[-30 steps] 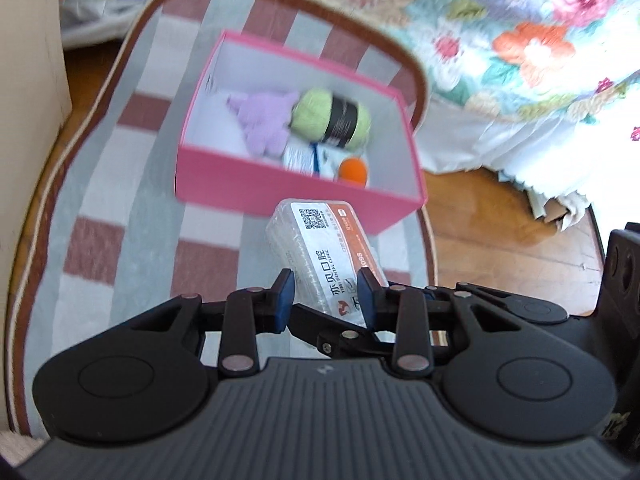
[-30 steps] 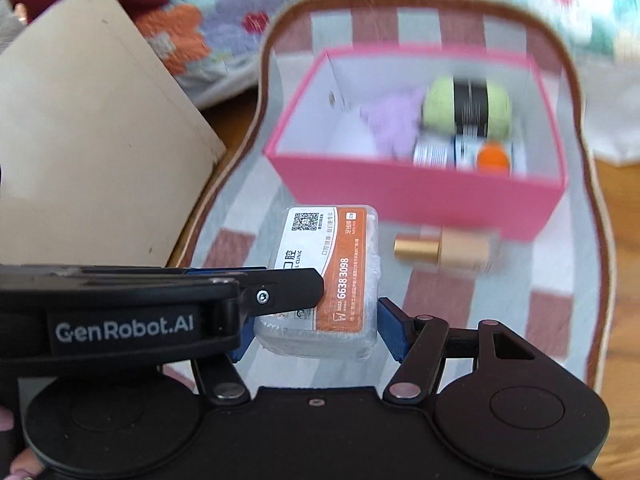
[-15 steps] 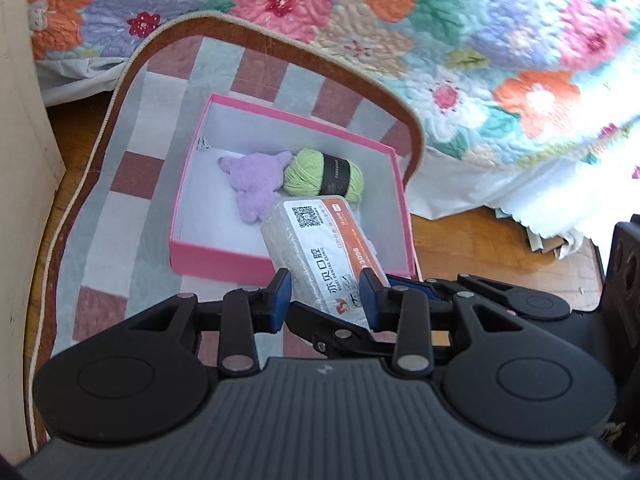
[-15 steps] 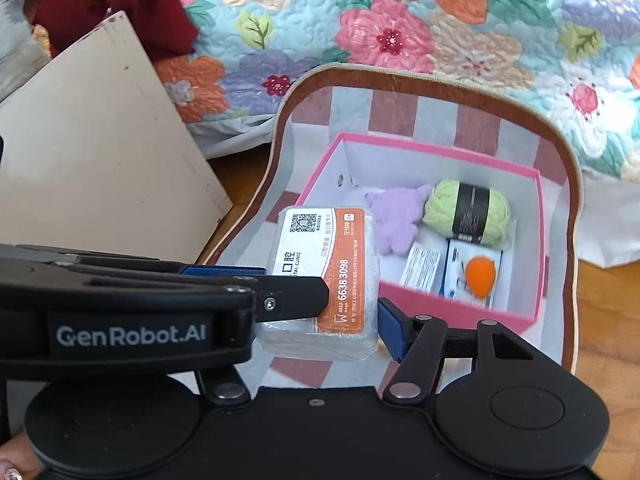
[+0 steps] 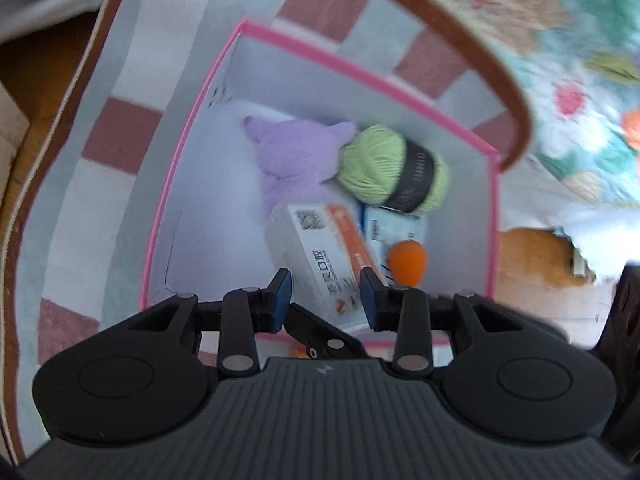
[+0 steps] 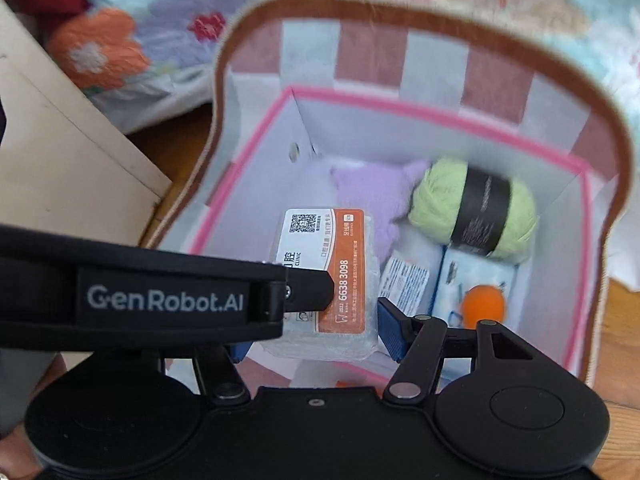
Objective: Organize objects
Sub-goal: 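Lift the plastic pack and lower it into the pink box, then open the left tool to release the pack beside the bear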
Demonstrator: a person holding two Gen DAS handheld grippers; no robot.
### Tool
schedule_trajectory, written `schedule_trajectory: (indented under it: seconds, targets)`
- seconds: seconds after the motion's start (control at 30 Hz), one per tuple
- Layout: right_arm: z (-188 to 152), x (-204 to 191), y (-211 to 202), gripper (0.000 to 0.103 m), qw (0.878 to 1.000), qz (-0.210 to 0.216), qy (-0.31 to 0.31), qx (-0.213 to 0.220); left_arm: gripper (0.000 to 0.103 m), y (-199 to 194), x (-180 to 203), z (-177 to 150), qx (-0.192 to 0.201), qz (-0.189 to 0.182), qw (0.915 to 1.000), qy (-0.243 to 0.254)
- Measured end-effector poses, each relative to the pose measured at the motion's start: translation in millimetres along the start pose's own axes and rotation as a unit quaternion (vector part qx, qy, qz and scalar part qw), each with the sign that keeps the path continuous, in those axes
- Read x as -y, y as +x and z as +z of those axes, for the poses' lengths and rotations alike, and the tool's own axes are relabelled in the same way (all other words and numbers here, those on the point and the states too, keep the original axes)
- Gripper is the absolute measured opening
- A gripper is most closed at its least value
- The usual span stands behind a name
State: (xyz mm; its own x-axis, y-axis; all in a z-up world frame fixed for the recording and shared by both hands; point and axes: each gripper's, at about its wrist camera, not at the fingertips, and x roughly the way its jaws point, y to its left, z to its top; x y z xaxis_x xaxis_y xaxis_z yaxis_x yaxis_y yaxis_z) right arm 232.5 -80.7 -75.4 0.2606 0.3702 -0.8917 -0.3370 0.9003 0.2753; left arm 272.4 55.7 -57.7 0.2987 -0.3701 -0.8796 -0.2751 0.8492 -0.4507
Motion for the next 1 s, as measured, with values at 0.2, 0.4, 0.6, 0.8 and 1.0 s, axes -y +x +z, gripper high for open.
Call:
schedule_trajectory:
  seconds: [0.2, 0.4, 0.6, 0.8, 1.0]
  targets:
    - [1.0, 21.9, 34.0, 0.066, 0.998, 0.023, 0.055, -0.031, 0.034, 31.8, -10.9, 12.0, -0.036, 0.015, 0.9986, -0.035]
    - [0.6, 17.7, 56.0, 0.066, 0.998, 0.009, 0.053, -0.042, 0.034, 48.6, -20.5, 11.0, -0.022, 0.018, 0.999, -0.034]
    - [1.2, 15.6, 63.8, 0.066, 0.998, -0.019, 0.052, -0.006, 0.034, 54.0, -23.8, 16.4, 0.014, 0.006, 0.9997, -0.02]
    - [-3.1, 24.3, 52.2, 0.072, 0.998, 0.03, 0.048, 0.004, 0.026, 52.8, -22.8, 16.0, 0.026, 0.005, 0.9993, 0.025]
    - [-12.8, 29.5, 50.2, 0.068, 0.998, 0.039, 0.037, 0.014, 0.022, 55.8, -19.6, 16.9, 0.047, 0.024, 0.9976, 0.045]
